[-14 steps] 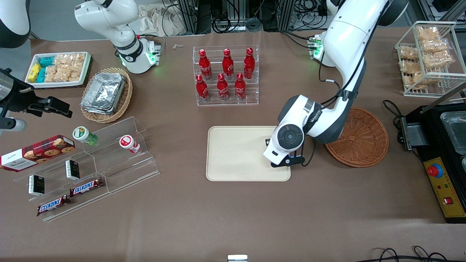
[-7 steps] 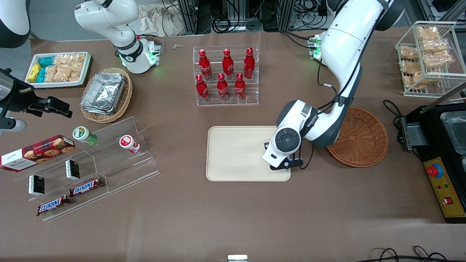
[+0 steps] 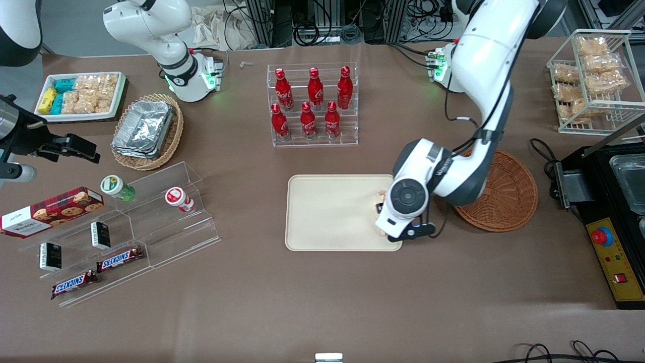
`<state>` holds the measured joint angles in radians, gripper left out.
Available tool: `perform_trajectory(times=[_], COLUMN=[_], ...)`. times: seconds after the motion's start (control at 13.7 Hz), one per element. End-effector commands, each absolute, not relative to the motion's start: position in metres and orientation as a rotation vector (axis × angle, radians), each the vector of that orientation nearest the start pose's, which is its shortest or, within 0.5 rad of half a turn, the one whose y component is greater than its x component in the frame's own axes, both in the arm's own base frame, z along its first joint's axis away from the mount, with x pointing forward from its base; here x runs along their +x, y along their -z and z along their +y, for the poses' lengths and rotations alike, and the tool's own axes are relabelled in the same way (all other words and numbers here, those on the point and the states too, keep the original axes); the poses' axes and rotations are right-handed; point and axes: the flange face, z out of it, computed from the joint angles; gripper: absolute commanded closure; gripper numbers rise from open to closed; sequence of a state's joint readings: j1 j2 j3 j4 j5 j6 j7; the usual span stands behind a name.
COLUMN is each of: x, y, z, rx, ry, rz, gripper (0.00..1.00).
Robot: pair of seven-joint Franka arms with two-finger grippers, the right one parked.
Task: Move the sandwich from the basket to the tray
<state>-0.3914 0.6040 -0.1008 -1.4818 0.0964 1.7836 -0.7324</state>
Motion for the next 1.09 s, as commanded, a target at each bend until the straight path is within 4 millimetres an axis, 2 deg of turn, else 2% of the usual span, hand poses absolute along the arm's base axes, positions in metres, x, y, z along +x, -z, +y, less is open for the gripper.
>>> perform_trajectory(times=[0.0, 0.36, 0.66, 0.8, 0.95, 1.02], x=[0.61, 0.615, 0.618, 0.617, 0.611, 0.607], y=[-0.354, -0.428, -0.464, -0.483, -0.498, -0.507], z=[-0.259, -0.158, -0.087, -0.06, -0.04, -0.037], rx=[-2.885, -2.926, -2.965, -2.982, -2.995, -3.001], ry=[-0.311, -0.378, -0.363, -0.329, -0.341, -0.347], rz=[-0.371, -0.207, -0.161, -0.153, -0.083, -0.014], gripper=[0.01, 0.01, 0.01, 0.01, 0.01, 0.01])
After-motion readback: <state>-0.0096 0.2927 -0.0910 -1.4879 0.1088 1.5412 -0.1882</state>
